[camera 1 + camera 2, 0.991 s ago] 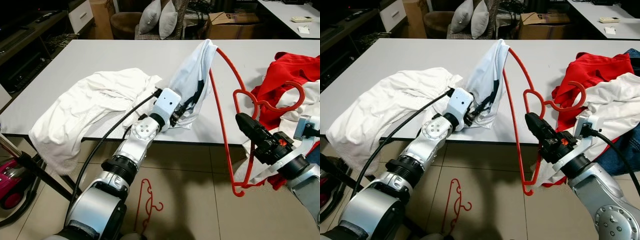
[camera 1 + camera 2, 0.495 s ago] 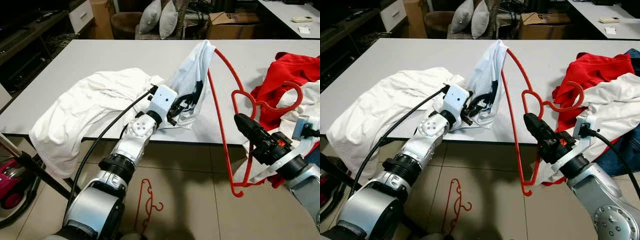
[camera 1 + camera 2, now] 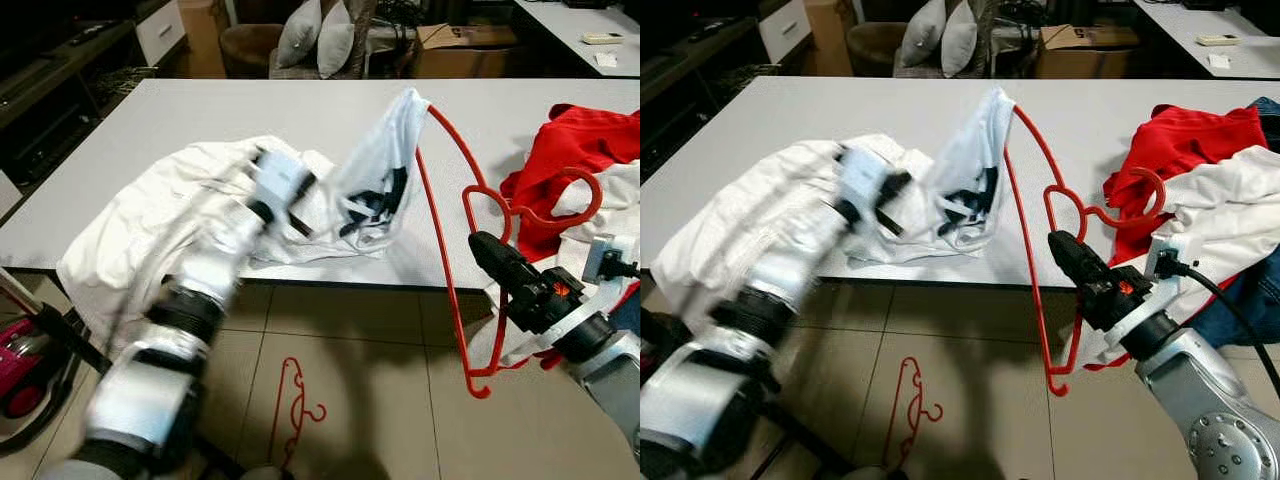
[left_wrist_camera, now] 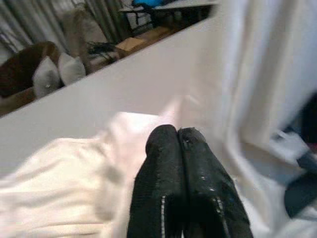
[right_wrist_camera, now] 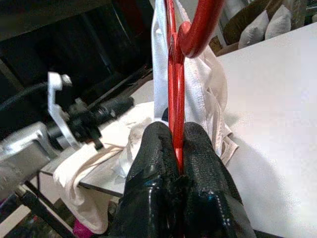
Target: Hang hanger
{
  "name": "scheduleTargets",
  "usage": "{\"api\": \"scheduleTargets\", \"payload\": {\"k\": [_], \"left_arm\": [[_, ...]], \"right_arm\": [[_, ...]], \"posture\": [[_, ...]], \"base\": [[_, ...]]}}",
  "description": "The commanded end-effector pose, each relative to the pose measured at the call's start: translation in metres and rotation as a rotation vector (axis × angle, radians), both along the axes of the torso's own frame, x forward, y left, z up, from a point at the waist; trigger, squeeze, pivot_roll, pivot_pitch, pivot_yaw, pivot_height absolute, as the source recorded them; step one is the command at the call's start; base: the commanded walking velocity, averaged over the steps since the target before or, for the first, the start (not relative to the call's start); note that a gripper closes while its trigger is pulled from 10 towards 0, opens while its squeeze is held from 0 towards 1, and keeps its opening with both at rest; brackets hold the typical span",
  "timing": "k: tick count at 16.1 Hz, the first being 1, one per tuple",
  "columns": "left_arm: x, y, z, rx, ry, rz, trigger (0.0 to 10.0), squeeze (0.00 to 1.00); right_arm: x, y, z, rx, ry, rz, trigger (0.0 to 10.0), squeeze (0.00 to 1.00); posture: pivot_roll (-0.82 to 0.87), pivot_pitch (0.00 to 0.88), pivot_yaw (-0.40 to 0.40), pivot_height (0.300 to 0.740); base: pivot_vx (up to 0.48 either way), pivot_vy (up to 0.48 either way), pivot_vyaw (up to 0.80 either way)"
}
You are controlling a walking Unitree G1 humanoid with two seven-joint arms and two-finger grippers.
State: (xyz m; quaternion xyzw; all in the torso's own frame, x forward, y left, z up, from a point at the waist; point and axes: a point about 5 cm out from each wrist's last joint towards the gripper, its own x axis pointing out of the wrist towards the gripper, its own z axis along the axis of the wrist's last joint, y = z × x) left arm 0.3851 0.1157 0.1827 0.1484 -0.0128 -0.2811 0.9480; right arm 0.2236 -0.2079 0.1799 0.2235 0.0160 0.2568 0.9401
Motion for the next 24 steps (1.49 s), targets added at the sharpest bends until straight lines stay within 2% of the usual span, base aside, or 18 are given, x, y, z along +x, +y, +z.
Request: {"api": "scheduleTargets", "payload": {"k": [1, 2, 4, 6, 7, 8, 9, 11, 16, 17, 19, 20, 22, 24], "left_arm": [[0.003, 0.003, 0.018, -0.01, -0.025, -0.025, 0.0, 0.0], [0.007, 0.012, 0.037, -0.019, -0.057, -0.021, 0.0, 0.0], [0.009, 0.015, 0.051, -0.059, -0.074, -0.017, 0.0, 0.0], [0.002, -0.005, 0.045, -0.077, -0.054, -0.125, 0.2, 0.0], [-0.008, -0.027, 0.033, -0.098, -0.038, -0.23, 10.0, 0.0], [-0.012, -0.035, 0.028, -0.126, -0.019, -0.266, 10.0, 0.55], [-0.017, -0.045, 0.018, -0.122, 0.002, -0.312, 10.0, 1.0], [-0.02, -0.055, 0.013, -0.118, 0.005, -0.337, 10.0, 1.0], [-0.016, -0.064, 0.017, -0.146, -0.008, -0.307, 10.0, 1.0], [-0.016, -0.07, 0.022, -0.204, -0.002, -0.325, 10.0, 1.0], [-0.025, -0.079, 0.032, -0.303, 0.003, -0.433, 10.0, 1.0], [-0.027, -0.082, 0.033, -0.325, 0.006, -0.452, 10.0, 1.0], [-0.026, -0.083, 0.033, -0.329, 0.013, -0.436, 10.0, 1.0], [-0.022, -0.086, 0.039, -0.372, 0.01, -0.382, 10.0, 1.0]], "right_arm": [[0.0, -0.005, 0.002, -0.025, -0.015, -0.015, 10.0, 0.0], [0.0, -0.004, 0.0, -0.034, -0.01, -0.012, 10.0, 0.0], [0.001, -0.003, -0.001, -0.029, -0.014, -0.007, 10.0, 0.0], [0.002, 0.0, 0.001, -0.009, -0.026, 0.003, 10.0, 0.0], [0.002, 0.001, 0.002, -0.005, -0.03, 0.008, 10.0, 0.0], [0.002, 0.001, 0.003, -0.005, -0.031, 0.009, 10.0, 0.0], [0.001, 0.001, 0.004, -0.004, -0.036, 0.015, 10.0, 0.0], [-0.001, 0.0, 0.005, -0.002, -0.042, 0.017, 10.0, 0.0], [-0.002, -0.002, 0.007, 0.003, -0.047, 0.027, 10.0, 0.0], [-0.002, -0.002, 0.007, 0.0, -0.048, 0.029, 10.0, 0.0], [-0.002, -0.001, 0.007, 0.0, -0.049, 0.031, 10.0, 0.0], [-0.002, -0.001, 0.007, 0.0, -0.05, 0.035, 10.0, 0.0], [-0.002, 0.0, 0.007, -0.002, -0.049, 0.042, 10.0, 0.0], [-0.002, 0.002, 0.006, -0.009, -0.044, 0.06, 10.0, 0.0]], "posture": [[-0.11, 0.033, 0.061, 0.74], [-0.1, 0.032, 0.061, 0.74], [-0.09, 0.031, 0.062, 0.74], [-0.09, 0.034, 0.064, 0.74], [-0.1, 0.036, 0.066, 0.74], [-0.1, 0.036, 0.066, 0.74], [-0.1, 0.037, 0.066, 0.74], [-0.11, 0.039, 0.067, 0.74], [-0.12, 0.038, 0.067, 0.74], [-0.12, 0.037, 0.069, 0.74], [-0.12, 0.037, 0.069, 0.74], [-0.12, 0.037, 0.066, 0.74], [-0.12, 0.038, 0.066, 0.74], [-0.12, 0.036, 0.064, 0.74]], "base": [[0.0, 0.0, 0.0], [0.0, 0.0, 0.0], [0.0, 0.0, 0.0], [0.0, 0.0, 0.0], [0.0, 0.0, 0.0], [0.0, 0.0, 0.0], [0.0, 0.0, 0.0], [0.0, 0.0, 0.0], [0.0, 0.0, 0.0], [0.0, 0.0, 0.0], [0.0, 0.0, 0.0], [0.0, 0.0, 0.0], [0.0, 0.0, 0.0], [0.0, 0.0, 0.0]]}}
